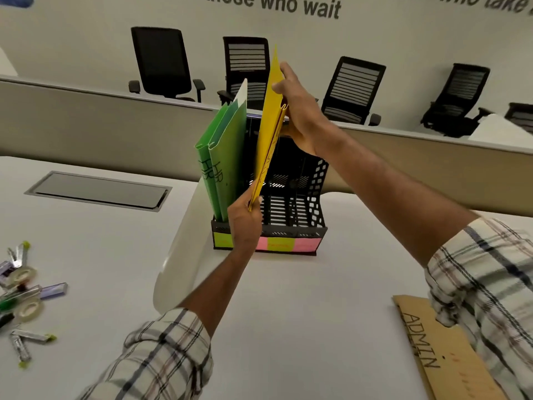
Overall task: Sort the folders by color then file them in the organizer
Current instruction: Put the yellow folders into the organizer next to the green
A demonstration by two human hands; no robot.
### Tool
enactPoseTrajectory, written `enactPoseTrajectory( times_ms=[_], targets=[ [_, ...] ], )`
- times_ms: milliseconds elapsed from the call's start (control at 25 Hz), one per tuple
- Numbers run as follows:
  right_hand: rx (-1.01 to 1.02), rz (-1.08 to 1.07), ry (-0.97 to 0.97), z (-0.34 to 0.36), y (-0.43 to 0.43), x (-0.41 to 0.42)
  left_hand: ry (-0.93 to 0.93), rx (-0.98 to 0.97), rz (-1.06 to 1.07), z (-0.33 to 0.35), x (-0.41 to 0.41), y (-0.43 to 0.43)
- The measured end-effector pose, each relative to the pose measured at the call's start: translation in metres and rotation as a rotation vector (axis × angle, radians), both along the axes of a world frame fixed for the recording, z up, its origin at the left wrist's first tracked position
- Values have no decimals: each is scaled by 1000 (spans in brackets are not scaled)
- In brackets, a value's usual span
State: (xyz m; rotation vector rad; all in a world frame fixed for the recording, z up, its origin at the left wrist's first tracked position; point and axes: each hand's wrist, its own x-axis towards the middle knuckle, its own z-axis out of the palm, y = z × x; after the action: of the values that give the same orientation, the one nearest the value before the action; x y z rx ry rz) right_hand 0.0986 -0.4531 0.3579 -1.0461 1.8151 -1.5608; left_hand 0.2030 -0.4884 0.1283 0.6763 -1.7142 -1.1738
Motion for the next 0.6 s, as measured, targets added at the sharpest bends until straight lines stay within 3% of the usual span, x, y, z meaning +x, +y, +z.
enactPoseTrajectory(
  times_ms=[240,600],
  targets=[
    [27,-76,19,8,-1,-4,17,-37,-66,-7,-13,-5],
    [30,-123,-8,1,-2,-9,-105,-132,-108,-9,-34,-5]
  ],
)
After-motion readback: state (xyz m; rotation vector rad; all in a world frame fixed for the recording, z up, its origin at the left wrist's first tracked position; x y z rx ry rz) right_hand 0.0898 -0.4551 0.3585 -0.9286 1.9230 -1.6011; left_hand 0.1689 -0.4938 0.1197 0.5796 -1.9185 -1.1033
